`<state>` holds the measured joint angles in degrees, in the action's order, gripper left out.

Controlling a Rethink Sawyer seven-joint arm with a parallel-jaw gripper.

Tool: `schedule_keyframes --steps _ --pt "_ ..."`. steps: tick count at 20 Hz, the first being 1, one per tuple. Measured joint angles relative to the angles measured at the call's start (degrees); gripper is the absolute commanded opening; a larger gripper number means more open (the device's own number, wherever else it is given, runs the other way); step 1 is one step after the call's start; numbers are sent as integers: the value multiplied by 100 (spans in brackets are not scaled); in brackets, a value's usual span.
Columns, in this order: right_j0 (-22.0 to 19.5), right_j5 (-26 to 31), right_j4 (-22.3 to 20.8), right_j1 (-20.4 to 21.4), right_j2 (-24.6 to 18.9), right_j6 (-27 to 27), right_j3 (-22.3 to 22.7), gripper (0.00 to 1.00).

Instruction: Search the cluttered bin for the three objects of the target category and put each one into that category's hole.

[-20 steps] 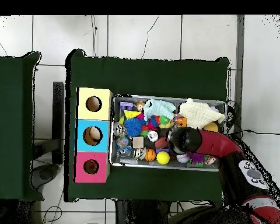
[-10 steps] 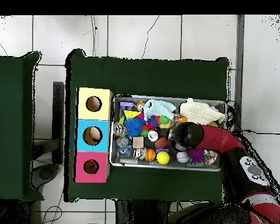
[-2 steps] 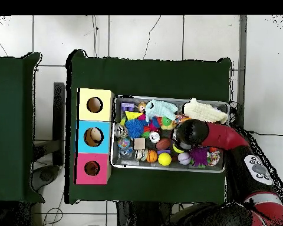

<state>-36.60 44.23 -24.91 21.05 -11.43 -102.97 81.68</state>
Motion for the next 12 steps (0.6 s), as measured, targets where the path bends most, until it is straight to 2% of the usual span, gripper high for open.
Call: schedule_keyframes --steps 12 --pt "-15 1328 -253 -172 -161 112 -709 0"
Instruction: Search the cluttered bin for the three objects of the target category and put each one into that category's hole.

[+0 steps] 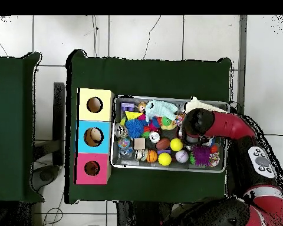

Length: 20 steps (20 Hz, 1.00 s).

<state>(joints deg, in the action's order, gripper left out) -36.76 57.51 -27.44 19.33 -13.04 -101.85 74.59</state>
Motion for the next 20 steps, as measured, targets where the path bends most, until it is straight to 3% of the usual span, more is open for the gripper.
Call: schedule_keyframes --steps 20 --pt "-260 752 -187 -302 -434 37 -495 0"
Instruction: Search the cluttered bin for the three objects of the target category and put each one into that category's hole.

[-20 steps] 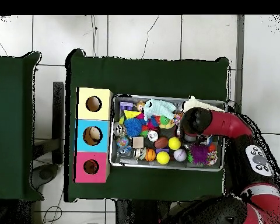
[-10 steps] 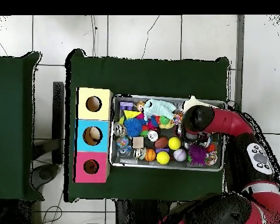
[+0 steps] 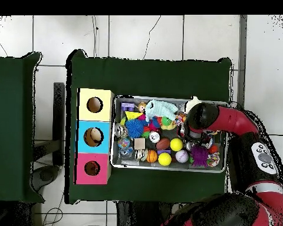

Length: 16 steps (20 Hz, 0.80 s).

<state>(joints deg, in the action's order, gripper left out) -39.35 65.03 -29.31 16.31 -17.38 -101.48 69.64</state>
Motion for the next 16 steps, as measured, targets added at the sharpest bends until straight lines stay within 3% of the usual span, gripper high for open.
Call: schedule_keyframes --steps 10,13,16 --pt "-6 349 -211 -49 -157 47 -155 0" --pt "-8 338 -217 40 -157 48 -55 0" --pt "11 272 -203 402 -152 48 305 0"
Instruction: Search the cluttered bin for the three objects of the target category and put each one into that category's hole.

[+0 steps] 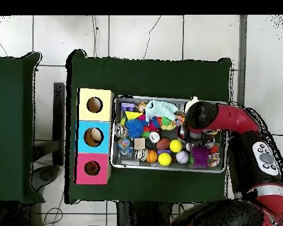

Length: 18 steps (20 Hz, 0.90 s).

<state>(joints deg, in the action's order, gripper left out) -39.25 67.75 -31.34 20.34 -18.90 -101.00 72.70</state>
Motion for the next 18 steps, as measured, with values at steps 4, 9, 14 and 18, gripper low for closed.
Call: schedule_keyframes --steps 4,9,14,18 --pt "72 -213 97 557 18 0 481 0" --pt "211 -480 247 1006 18 0 782 0" --pt "323 -697 392 1150 26 0 914 0" --pt "370 -856 449 1169 49 0 1006 0"
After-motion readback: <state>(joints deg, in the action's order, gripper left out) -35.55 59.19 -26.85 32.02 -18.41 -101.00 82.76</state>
